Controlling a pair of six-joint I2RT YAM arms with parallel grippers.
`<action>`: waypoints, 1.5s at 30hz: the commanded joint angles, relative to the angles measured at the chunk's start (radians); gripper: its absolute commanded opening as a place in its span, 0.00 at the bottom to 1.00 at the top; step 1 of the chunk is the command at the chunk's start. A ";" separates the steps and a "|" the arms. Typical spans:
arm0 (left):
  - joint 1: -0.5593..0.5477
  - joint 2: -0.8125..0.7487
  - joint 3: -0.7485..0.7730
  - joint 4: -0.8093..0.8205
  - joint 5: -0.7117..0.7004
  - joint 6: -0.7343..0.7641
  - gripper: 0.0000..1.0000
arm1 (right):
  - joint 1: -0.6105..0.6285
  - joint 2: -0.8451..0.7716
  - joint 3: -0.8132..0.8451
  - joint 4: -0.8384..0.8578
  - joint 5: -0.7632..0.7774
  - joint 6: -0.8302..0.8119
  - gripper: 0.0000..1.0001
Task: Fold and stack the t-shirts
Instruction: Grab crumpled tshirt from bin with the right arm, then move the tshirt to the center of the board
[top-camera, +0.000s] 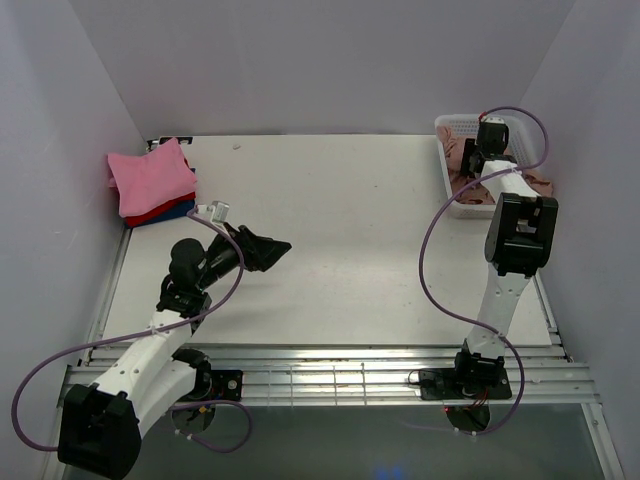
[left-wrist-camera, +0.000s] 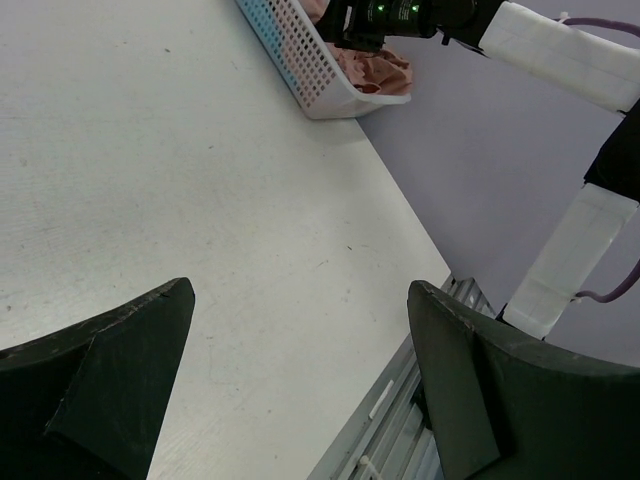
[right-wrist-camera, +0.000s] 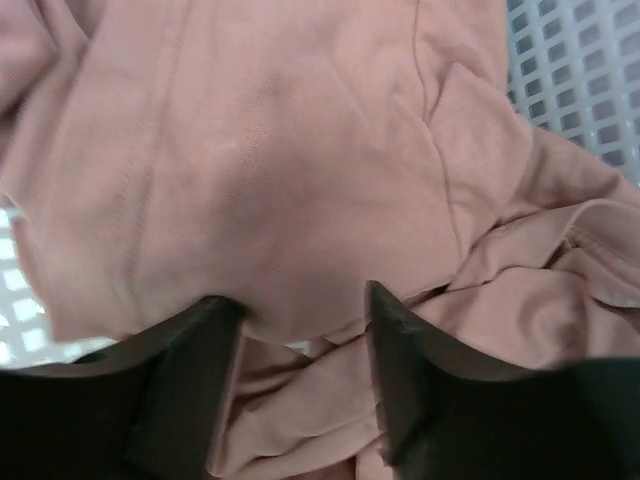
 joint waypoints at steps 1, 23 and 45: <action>0.001 -0.035 -0.013 -0.013 -0.022 0.025 0.98 | -0.009 0.025 0.067 0.019 -0.080 -0.027 0.53; 0.003 -0.049 -0.084 -0.029 -0.030 -0.021 0.98 | 0.276 -0.455 0.174 -0.162 -0.477 0.065 0.08; 0.003 -0.235 -0.104 -0.174 -0.086 -0.008 0.98 | 0.514 -0.839 -0.386 -0.062 -0.527 0.278 0.08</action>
